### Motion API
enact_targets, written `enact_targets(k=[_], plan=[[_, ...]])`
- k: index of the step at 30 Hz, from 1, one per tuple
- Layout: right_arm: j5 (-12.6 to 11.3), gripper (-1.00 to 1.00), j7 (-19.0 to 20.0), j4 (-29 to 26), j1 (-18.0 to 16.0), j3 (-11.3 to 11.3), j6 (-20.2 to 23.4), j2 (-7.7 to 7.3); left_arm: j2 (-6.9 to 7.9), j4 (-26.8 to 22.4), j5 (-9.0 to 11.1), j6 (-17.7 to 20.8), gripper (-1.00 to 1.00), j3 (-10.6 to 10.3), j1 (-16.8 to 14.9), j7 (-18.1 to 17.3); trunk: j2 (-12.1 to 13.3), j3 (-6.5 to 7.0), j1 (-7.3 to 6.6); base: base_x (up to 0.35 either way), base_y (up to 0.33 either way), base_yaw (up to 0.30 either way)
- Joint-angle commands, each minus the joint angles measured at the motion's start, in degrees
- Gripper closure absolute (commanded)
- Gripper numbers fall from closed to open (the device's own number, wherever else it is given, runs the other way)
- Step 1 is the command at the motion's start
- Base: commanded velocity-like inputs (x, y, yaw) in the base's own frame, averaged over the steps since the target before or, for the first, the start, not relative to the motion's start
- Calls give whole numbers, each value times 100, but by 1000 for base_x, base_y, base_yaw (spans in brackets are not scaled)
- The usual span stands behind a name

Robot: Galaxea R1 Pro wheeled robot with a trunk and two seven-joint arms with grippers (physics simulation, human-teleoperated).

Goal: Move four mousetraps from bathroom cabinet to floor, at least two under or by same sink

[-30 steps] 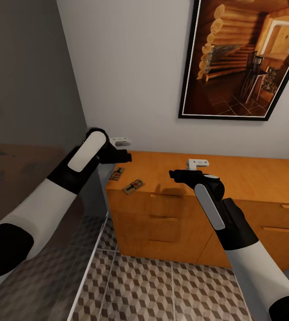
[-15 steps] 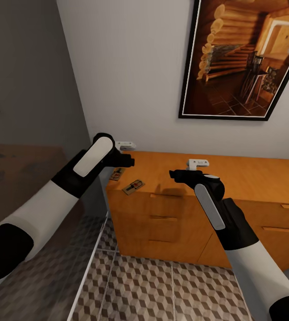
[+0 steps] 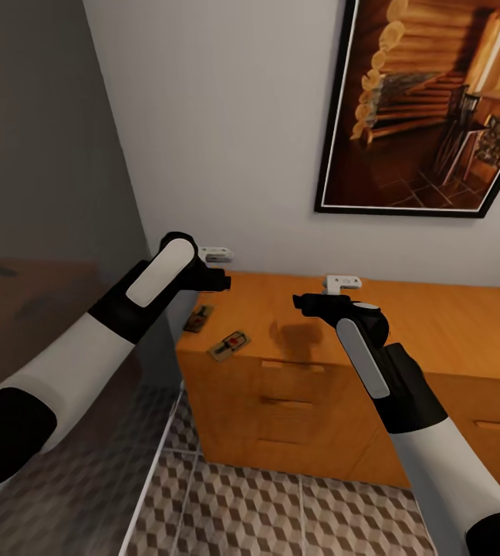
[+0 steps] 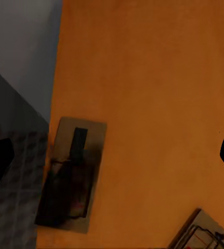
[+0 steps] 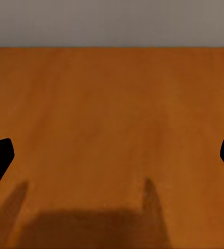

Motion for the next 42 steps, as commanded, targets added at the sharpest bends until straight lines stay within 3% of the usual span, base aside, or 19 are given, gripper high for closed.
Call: enact_targets(k=[1, 10, 15, 21, 22, 28, 36, 37, 42], plan=[[-57, -100, -60, -7, -6, 13, 10, -5, 6, -4, 52, 7, -100, -13, -8, 56, -3, -6, 3, 321, 0, 0], [-126, -100, 46, -27, 3, -20, -30, -5, 5, -10, 45, -11, -100, -32, -2, 60, -3, -6, 3, 243, 0, 0], [-522, -100, 459, -36, 14, -298, -31, -25, 4, 0, 44, -29, -100, -37, 3, 56, -3, -6, 3, 53, 0, 0], [-1387, -100, 1077, -135, 19, -1160, 238, -107, 4, 4, 44, -33, -100, -41, 10, 55, -3, -6, 3, 16, 0, 0], [-1703, -100, 1188, -154, 19, -1450, 499, -141, 6, 4, 44, -31, -100, -44, 13, 55, -3, -6, 3, 5, 0, 0], [-2824, -100, 1342, -179, 20, -2111, 950, -253, 36, 3, 44, -29, -100, -54, 46, 55, -3, -6, 3, 3, 0, 0], [-4422, -100, 1384, -192, 26, -2376, 1065, -780, 53, 9, 48, -43, -100, -57, 88, 55, -3, -6, 3, 0, 0, 0], [-4759, -100, 1383, -193, 34, -2392, 1071, -891, 54, 15, 50, -41, -100, -59, 97, 52, -3, -6, 3, 0, 0, 0], [-5304, -100, 1377, -193, 56, -2412, 1084, -1037, 56, 34, 51, -40, -100, -107, 197, 3, -3, -6, 3, 0, 0, 0]])
